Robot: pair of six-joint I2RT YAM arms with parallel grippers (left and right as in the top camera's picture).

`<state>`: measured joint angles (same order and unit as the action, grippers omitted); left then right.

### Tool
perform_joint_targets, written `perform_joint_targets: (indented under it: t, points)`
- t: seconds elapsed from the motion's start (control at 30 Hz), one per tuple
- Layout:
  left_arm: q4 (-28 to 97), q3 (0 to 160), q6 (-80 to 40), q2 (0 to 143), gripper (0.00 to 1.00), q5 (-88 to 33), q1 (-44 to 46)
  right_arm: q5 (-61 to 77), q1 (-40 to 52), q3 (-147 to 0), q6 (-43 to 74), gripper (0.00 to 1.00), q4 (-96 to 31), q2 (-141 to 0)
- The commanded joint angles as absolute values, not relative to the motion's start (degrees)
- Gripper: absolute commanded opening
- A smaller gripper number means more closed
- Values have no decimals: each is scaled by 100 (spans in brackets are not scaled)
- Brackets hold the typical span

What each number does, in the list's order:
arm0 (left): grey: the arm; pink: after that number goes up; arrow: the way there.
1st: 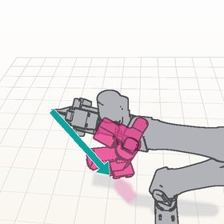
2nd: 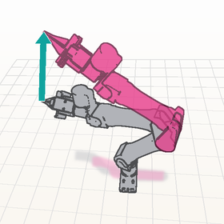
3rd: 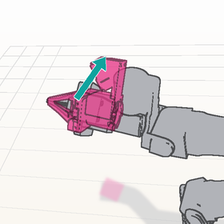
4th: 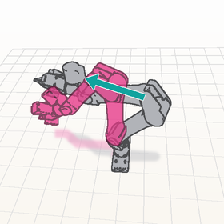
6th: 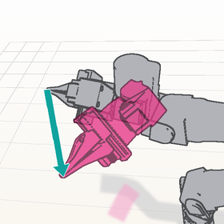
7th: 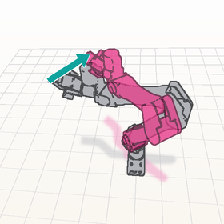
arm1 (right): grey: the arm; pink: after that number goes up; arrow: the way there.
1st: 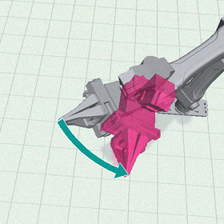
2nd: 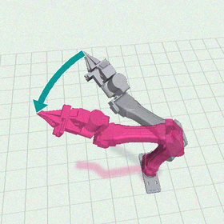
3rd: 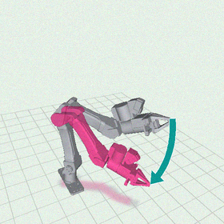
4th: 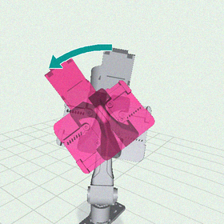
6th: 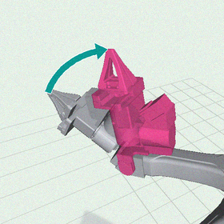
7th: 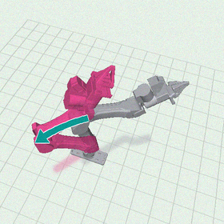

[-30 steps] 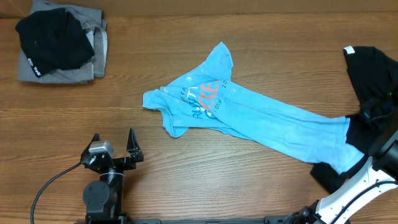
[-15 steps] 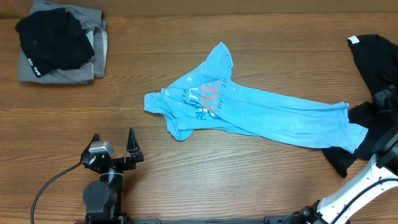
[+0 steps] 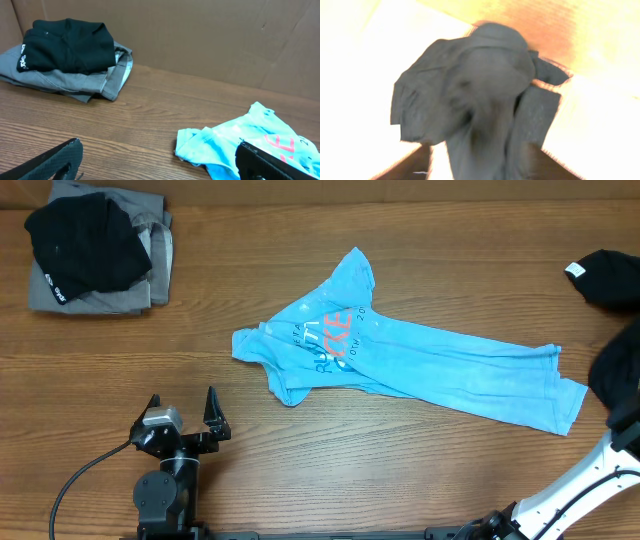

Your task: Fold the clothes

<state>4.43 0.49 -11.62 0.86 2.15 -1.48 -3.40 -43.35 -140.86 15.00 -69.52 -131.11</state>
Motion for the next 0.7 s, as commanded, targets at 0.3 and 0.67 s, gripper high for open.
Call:
perform_joint_targets:
  t: [0.3, 0.67]
  points:
    - [427, 27, -1046, 27, 100, 187, -115, 445, -4254, -14132, 1678, 100, -7846, -13002]
    - [427, 27, -1048, 27, 100, 187, -115, 1660, -3389, -14129, 1199, 100, -8899, -12997]
